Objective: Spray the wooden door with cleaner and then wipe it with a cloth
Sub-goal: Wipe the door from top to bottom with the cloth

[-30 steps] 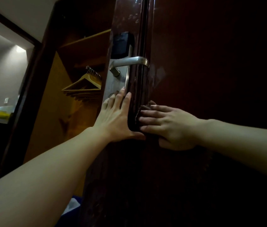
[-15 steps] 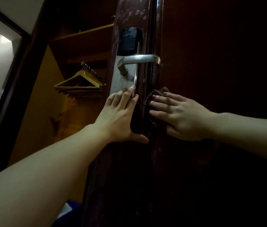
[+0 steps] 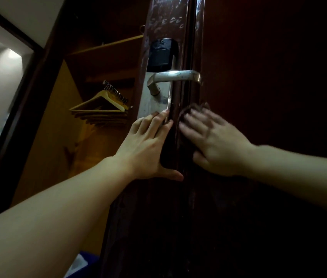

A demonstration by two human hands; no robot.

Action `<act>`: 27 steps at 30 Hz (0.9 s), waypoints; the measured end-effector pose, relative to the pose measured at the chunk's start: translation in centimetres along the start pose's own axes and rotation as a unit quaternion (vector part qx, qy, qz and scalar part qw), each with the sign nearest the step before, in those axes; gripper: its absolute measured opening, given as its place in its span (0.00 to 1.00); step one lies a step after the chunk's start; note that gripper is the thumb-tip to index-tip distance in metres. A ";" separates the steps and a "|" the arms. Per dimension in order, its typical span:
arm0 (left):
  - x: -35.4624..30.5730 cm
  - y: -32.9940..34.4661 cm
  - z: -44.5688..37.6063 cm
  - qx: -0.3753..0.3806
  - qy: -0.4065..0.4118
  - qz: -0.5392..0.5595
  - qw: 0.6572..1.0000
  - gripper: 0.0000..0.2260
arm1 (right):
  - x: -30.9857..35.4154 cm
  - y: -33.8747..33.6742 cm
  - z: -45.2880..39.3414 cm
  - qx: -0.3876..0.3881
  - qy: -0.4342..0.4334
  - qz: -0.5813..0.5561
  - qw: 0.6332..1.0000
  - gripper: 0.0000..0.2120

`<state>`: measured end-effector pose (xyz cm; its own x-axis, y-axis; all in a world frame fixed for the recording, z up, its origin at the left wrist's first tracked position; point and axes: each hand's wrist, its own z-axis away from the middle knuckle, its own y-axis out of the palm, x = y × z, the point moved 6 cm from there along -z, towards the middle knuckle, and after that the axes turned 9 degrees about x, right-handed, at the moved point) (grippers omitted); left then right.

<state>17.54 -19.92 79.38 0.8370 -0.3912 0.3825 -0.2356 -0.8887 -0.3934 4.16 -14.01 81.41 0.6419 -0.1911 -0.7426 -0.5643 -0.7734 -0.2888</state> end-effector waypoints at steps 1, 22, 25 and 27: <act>0.0 0.0 -0.1 0.000 0.000 -0.001 1.000 0.61 | 0.9 0.5 1.4 -0.005 -0.044 0.011 0.999 0.35; -0.5 0.3 1.6 0.058 -0.033 0.043 0.997 0.61 | 3.4 2.0 1.7 -0.029 -0.119 0.031 0.992 0.31; -0.4 0.0 1.7 0.068 -0.040 0.051 0.996 0.63 | 0.3 0.7 -0.6 -0.044 0.013 -0.024 0.999 0.34; -0.4 -0.2 1.8 0.074 -0.044 0.048 0.995 0.63 | -0.5 0.1 -0.5 -0.082 0.079 -0.072 0.991 0.32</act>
<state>18.16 -19.21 77.85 0.8555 -0.4444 0.2658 -0.2461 -0.8006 -0.5464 4.00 -14.31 82.08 0.7904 -0.1543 -0.5928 -0.3772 -0.8851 -0.2725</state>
